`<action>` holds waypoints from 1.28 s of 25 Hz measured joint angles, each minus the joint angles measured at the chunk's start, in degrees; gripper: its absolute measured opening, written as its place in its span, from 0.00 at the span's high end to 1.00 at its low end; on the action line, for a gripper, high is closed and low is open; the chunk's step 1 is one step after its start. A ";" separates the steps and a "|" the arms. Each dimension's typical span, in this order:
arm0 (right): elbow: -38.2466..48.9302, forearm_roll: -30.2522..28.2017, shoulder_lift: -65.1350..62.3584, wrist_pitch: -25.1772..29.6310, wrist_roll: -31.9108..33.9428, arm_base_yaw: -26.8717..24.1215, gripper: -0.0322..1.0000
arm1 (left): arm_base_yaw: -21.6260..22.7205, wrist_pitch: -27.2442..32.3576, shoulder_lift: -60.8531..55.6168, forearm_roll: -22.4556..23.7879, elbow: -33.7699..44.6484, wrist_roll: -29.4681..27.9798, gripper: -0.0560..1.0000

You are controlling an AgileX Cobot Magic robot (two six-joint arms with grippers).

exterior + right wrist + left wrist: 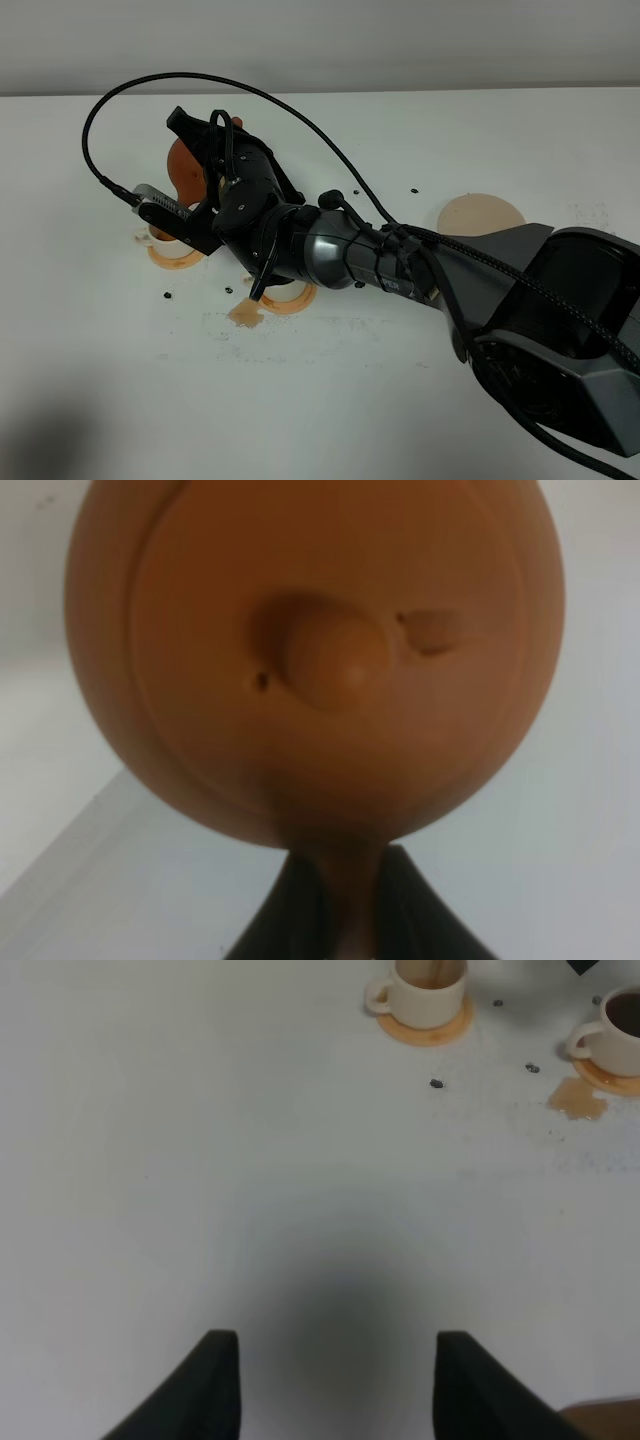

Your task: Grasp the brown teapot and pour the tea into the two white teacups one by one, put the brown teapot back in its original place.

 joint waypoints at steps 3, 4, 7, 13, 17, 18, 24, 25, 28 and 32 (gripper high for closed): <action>0.00 -0.14 0.00 0.28 0.00 0.33 0.85 | 0.00 0.00 0.00 0.00 0.00 0.00 0.51; 0.00 -0.20 0.00 0.28 0.00 0.47 0.85 | 0.00 0.00 0.00 0.00 0.00 0.00 0.51; 0.00 -0.38 0.00 0.22 0.00 0.91 0.85 | 0.00 0.00 0.00 0.00 0.00 0.00 0.51; 0.00 -1.68 0.00 0.32 -0.17 1.05 0.85 | 0.00 0.00 0.00 0.00 0.00 0.00 0.51; 0.00 -2.56 0.00 0.32 -0.45 1.05 0.85 | 0.00 0.00 0.00 0.00 0.00 0.00 0.51; 0.00 -2.61 0.00 0.38 -0.69 1.05 0.85 | 0.00 0.00 0.00 0.00 0.00 0.00 0.51; 0.00 -3.17 0.00 0.38 -1.61 1.05 0.85 | 0.00 0.00 0.00 0.00 0.00 0.05 0.51; 0.00 -3.24 0.00 0.38 -1.65 1.05 0.85 | 0.00 0.00 0.00 0.00 0.00 0.05 0.51; 0.00 -3.30 0.00 0.38 -1.72 1.05 0.85 | 0.00 0.00 0.00 0.00 0.00 0.05 0.51; 0.00 -3.30 0.00 0.44 -2.53 1.23 0.85 | 0.00 0.00 0.00 0.00 0.00 0.05 0.51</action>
